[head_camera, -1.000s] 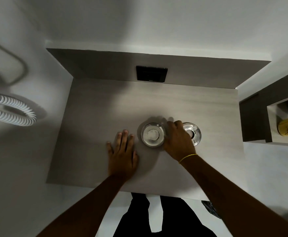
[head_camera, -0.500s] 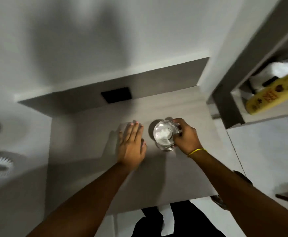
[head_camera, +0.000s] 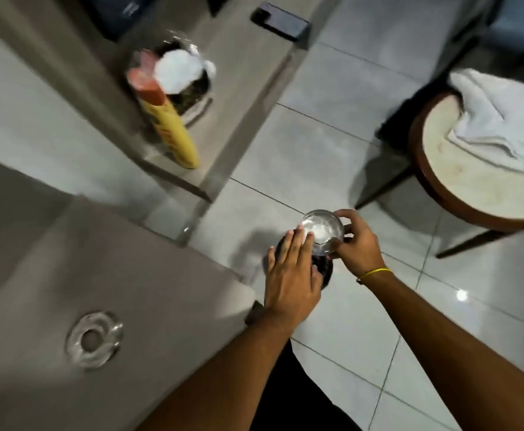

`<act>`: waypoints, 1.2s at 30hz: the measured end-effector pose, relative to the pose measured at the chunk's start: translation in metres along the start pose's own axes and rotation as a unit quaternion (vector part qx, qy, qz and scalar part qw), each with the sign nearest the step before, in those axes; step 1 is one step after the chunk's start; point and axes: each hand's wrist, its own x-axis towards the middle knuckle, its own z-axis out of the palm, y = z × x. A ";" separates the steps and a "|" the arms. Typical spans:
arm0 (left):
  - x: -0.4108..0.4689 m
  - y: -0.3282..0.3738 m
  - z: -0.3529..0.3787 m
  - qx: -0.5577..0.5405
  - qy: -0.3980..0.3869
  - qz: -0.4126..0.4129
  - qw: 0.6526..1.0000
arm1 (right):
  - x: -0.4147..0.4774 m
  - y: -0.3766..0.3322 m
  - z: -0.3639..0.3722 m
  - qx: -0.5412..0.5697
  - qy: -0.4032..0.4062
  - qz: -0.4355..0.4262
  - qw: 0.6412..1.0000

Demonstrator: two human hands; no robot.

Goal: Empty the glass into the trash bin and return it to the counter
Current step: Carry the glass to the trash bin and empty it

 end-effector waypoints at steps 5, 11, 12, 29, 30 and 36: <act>-0.008 -0.009 0.105 0.014 -0.064 -0.009 0.998 | 0.030 0.109 -0.007 -0.104 0.039 -0.043 0.993; -0.005 -0.067 0.202 0.068 -0.127 -0.031 0.989 | 0.092 0.216 0.054 -0.317 -0.048 -0.193 0.927; -0.004 -0.077 0.213 0.072 -0.128 -0.035 0.989 | 0.100 0.228 0.066 -0.341 -0.056 -0.226 0.911; -0.045 -0.154 0.257 0.062 -0.159 -0.065 0.983 | 0.151 0.283 0.156 -0.587 -0.191 -0.335 0.712; -0.046 -0.154 0.256 0.062 -0.157 -0.069 0.983 | 0.149 0.283 0.159 -0.596 -0.193 -0.338 0.702; -0.047 -0.149 0.260 0.051 -0.148 -0.059 0.986 | 0.150 0.279 0.168 -0.598 -0.217 -0.350 0.687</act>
